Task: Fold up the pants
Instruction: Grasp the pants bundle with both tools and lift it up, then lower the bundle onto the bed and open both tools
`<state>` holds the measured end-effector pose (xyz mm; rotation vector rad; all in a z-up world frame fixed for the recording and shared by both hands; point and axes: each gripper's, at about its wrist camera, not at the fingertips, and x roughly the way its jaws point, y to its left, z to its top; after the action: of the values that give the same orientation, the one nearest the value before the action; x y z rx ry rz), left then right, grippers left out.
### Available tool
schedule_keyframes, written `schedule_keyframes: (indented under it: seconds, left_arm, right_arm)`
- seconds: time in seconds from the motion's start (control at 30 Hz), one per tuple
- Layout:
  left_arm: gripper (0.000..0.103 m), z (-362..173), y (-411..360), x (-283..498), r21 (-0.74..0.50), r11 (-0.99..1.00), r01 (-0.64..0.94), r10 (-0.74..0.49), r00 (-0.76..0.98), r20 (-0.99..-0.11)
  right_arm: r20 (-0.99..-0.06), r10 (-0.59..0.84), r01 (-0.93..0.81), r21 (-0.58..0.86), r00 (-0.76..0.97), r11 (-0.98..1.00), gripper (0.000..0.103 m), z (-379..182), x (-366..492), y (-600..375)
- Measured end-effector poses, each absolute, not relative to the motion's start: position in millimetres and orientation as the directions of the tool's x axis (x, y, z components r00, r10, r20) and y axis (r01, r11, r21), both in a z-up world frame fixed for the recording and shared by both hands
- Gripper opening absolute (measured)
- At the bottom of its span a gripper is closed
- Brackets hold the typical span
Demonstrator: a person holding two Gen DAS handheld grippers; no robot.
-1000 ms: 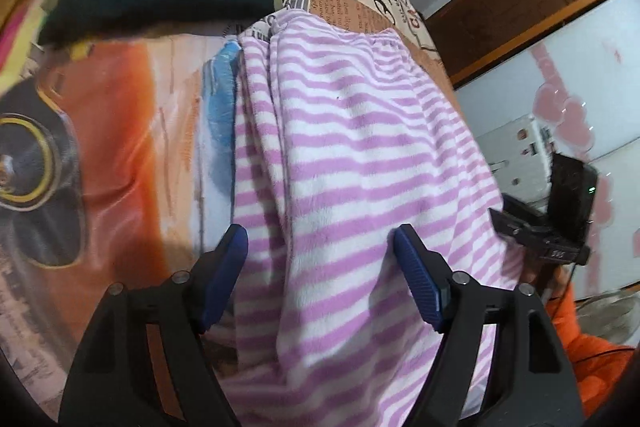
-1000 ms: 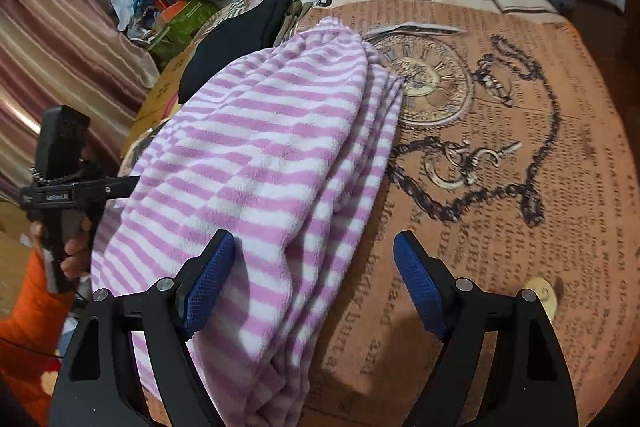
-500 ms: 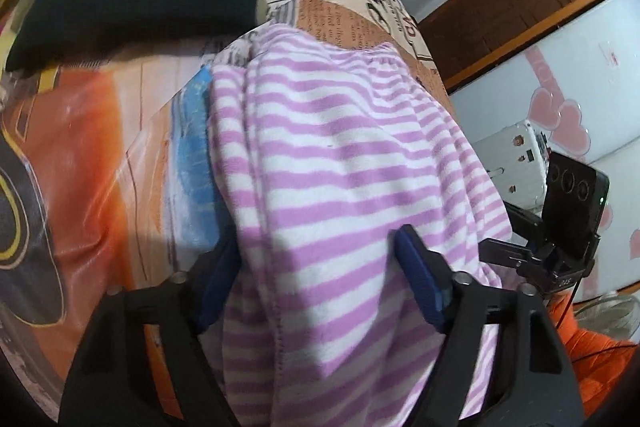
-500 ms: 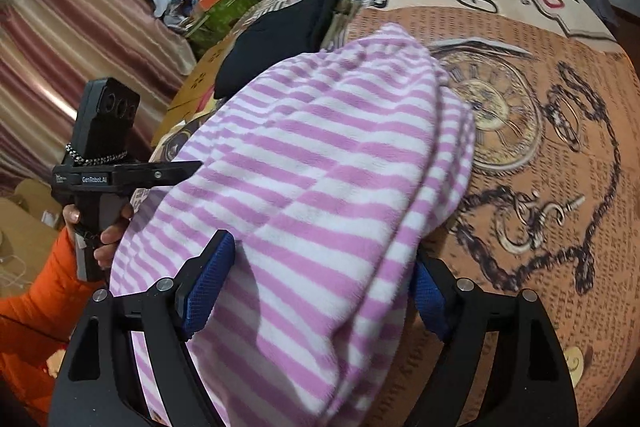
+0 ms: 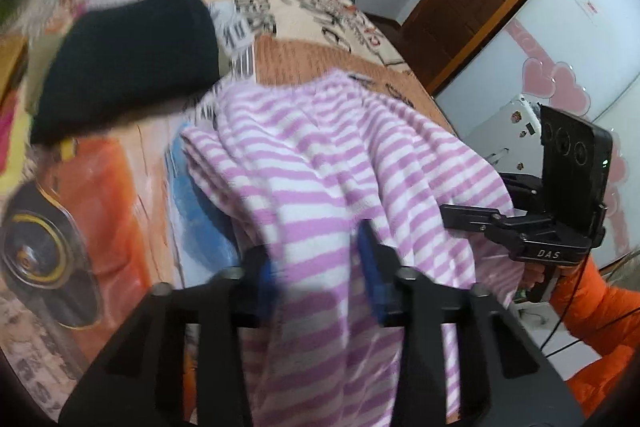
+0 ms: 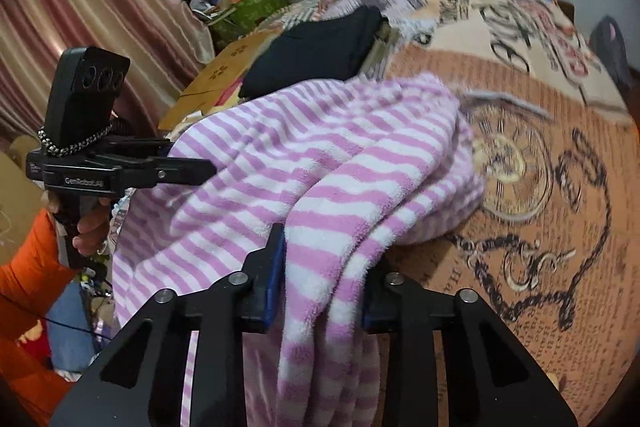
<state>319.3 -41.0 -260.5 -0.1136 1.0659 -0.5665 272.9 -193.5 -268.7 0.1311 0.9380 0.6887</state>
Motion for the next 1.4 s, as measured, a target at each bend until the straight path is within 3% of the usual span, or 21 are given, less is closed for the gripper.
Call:
schedule_keyframes:
  seconds: [0.53, 1.0, 1.17, 1.4]
  left_arm:
    - [0.023, -177.3, -27.4, 315.5, -0.282, 0.864, 0.416, -0.485, 0.544, -0.684]
    - [0.023, -112.5, 33.1, 423.9, -0.213, 0.904, 0.369, -0.419, 0.673, -0.610]
    - [0.023, -116.0, 62.1, 480.8, -0.187, 0.925, 0.330, -0.372, 0.700, -0.610]
    - [0.023, -173.0, 103.5, 559.3, -0.181, 0.945, 0.271, -0.322, 0.687, -0.652]
  right_arm:
    - [-0.599, 0.573, -0.523, 0.281, 0.559, 0.804, 0.024, -192.2, 282.7, -182.7]
    - [-0.502, 0.550, -0.578, 0.115, 0.668, 0.808, 0.024, -128.9, 375.3, -126.0]
    - [-0.470, 0.566, -0.574, 0.143, 0.677, 0.806, 0.024, -137.6, 431.9, -103.5]
    - [-0.497, 0.579, -0.565, 0.197, 0.647, 0.801, 0.024, -185.8, 506.3, -72.3]
